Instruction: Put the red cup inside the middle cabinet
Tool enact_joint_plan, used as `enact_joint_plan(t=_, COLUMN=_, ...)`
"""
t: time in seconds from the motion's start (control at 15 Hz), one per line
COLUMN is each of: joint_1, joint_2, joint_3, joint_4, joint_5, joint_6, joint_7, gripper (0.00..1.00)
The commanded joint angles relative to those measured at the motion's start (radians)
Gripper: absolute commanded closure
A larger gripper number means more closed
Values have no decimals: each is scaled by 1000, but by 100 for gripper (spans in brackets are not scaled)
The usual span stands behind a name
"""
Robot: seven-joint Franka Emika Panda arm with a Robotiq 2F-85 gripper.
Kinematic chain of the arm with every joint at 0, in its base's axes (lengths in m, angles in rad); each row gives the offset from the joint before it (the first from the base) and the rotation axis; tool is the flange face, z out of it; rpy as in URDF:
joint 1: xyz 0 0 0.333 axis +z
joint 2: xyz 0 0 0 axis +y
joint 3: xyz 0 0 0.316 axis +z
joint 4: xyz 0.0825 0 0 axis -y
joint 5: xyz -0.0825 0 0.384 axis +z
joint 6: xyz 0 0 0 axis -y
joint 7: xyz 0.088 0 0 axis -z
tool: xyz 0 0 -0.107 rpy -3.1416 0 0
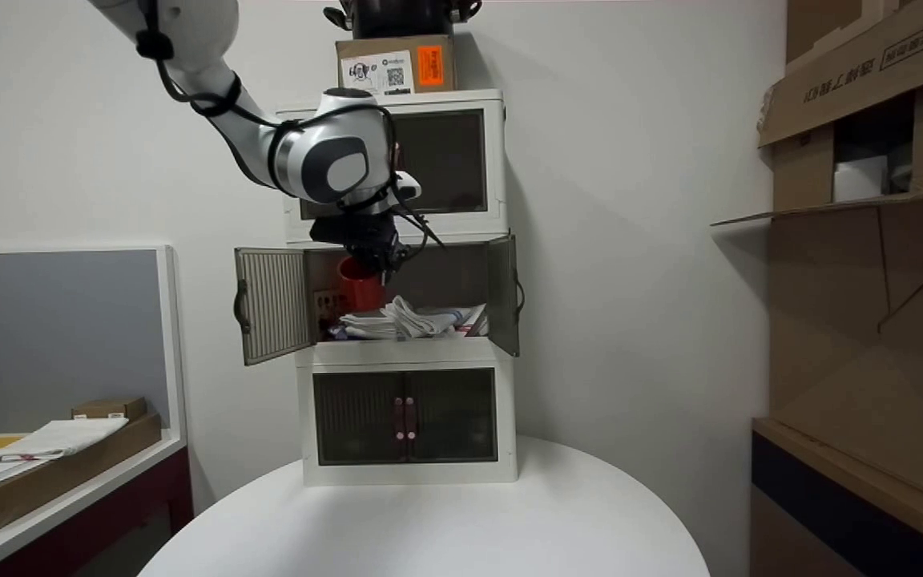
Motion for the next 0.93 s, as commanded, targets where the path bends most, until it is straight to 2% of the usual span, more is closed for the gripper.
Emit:
enact_joint_plan(t=0.0, joint_1=-34, joint_2=97, joint_3=39, joint_4=129, joint_5=76, joint_6=-42, joint_7=22, gripper=98)
enact_joint_plan(t=0.47, joint_1=-108, joint_2=213, joint_3=102, joint_4=262, joint_5=218, joint_6=-106, joint_7=16, gripper=98)
enact_joint_plan(t=0.87, joint_1=-146, joint_2=277, joint_3=121, joint_4=316, joint_5=305, joint_6=-166, joint_7=9, gripper=98)
